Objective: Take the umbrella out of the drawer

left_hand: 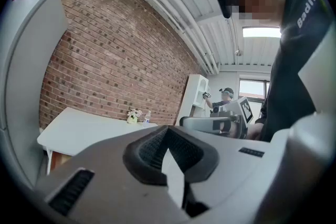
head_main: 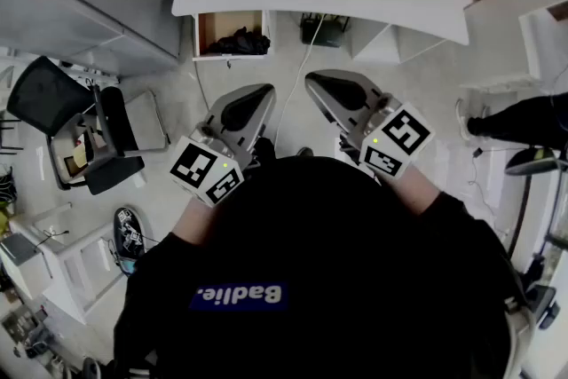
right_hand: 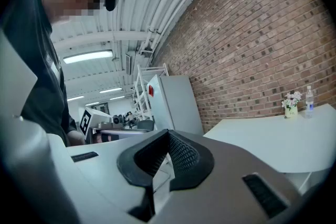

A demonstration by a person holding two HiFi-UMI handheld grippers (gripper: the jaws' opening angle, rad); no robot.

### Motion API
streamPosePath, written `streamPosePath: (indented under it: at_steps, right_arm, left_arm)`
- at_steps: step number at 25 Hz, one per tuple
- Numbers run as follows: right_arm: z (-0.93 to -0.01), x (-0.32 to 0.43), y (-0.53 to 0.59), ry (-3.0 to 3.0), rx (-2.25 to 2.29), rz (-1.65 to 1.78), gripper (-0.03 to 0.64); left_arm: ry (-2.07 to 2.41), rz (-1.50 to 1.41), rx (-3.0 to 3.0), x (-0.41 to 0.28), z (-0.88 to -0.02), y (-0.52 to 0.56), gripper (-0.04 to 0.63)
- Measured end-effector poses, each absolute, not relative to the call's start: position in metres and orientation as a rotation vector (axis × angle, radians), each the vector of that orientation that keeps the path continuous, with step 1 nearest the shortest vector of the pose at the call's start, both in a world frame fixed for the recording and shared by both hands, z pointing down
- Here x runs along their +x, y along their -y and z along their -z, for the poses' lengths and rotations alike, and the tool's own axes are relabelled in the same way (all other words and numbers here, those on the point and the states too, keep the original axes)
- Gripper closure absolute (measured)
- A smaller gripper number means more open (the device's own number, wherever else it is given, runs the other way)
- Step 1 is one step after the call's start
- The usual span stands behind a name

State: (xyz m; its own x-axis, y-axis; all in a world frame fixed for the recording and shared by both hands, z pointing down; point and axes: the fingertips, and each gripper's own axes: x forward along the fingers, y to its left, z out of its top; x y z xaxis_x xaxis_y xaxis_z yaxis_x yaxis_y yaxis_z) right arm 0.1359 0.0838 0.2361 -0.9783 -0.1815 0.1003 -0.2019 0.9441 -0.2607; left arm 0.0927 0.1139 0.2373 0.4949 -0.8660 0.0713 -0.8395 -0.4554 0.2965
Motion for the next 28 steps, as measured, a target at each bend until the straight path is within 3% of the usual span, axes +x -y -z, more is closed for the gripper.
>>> streamPosePath:
  at_steps: [19,28]
  right_arm:
    - [-0.245,0.108,-0.054,2.987,0.345,-0.465,0.591]
    - [-0.254,0.071,-0.024,2.965,0.401,-0.506,0.591]
  left_arm:
    - [1.406,0.064,2.429,0.058,-0.253,-0.082,0.598]
    - [1.413,0.036,2.421,0.008,-0.275,-0.051,0.598]
